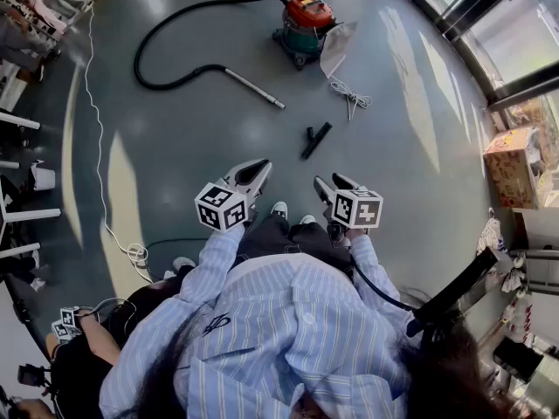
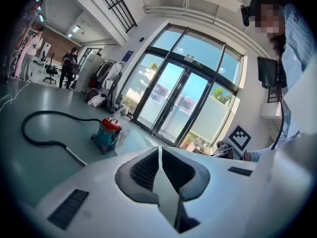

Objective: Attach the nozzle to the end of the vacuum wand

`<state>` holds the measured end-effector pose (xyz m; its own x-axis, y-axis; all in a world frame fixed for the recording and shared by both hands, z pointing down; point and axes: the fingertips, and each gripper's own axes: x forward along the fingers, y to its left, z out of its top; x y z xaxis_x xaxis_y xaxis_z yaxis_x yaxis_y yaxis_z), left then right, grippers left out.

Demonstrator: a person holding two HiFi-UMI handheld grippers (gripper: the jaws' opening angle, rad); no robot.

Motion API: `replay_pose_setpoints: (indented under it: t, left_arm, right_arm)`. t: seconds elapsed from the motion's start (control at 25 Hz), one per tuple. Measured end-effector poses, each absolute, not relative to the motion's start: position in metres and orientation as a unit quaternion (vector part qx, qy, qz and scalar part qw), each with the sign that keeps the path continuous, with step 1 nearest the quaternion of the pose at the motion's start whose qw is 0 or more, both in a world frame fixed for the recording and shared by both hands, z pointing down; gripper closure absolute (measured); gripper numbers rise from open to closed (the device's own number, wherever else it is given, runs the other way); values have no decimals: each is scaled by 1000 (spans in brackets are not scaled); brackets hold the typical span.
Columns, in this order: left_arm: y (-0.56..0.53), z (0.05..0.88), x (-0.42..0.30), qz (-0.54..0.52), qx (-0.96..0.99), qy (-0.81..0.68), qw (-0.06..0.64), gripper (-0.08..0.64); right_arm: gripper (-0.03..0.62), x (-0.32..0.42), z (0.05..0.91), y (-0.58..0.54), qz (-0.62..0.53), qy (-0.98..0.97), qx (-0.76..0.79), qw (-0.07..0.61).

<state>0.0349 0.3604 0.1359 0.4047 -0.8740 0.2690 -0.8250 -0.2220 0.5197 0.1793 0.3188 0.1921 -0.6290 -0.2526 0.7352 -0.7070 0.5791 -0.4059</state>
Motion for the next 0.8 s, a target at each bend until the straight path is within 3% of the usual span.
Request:
replay_pose_setpoints:
  t: [0.8]
  left_arm:
    - [353,124,105,-34,794,-526,302,554]
  right_arm:
    - [359,238,189,320,380,-825,294,298]
